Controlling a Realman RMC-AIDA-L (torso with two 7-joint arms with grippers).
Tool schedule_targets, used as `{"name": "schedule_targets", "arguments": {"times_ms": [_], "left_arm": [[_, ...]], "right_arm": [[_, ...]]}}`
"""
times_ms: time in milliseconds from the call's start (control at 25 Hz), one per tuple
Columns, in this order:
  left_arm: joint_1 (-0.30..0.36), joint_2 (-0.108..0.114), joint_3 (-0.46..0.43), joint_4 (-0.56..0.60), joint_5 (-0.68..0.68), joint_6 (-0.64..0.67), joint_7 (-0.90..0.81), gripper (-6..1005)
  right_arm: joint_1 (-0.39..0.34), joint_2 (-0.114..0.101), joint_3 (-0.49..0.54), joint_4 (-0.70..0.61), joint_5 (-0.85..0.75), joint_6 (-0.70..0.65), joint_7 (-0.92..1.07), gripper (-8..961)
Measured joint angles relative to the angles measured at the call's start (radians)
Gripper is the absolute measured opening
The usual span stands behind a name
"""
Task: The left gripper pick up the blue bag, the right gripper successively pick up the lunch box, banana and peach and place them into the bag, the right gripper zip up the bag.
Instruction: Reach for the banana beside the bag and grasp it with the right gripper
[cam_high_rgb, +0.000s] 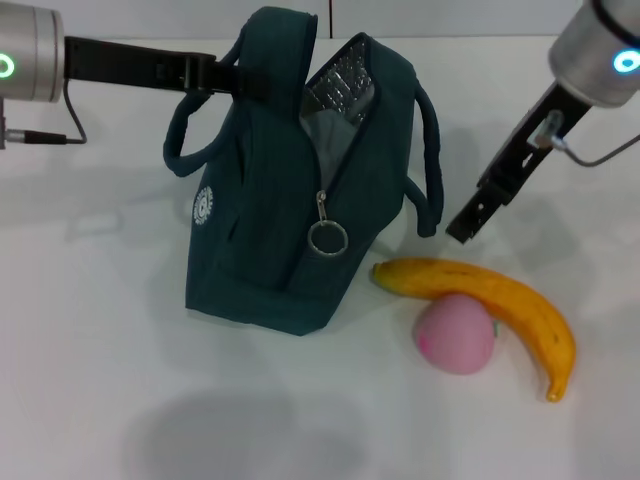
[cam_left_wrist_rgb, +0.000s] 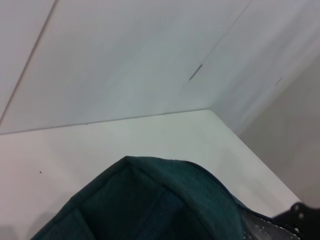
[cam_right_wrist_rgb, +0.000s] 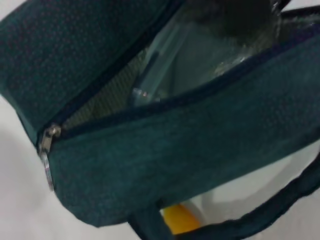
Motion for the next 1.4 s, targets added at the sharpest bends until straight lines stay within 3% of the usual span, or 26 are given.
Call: {"name": "schedule_targets", "arguments": {"times_ms": [280,480,680,1400], "left_arm": [[0.0,-0.001,0.0,-0.004,0.0,-0.003,0.002,47],[0.0,0.003,0.0,-0.01,0.0,-0.008,0.004,47],[0.0,0.004,0.0,-0.01,0.0,-0.01,0.003,48],[0.006,0.0,0.0,-0.009,0.0,-0.013,0.005,48]], "right_arm": [[0.003,0.012,-0.055,0.084,0.011,0.039,0.0,885],[0.004,0.013,-0.157,0.129,0.046,0.095,0.003,885],[0.003,0.014,-0.268,0.135,0.058,0.166,0.005,885],[-0.013,0.014,-0.445,0.167,0.128,0.307,0.006,884]]}}
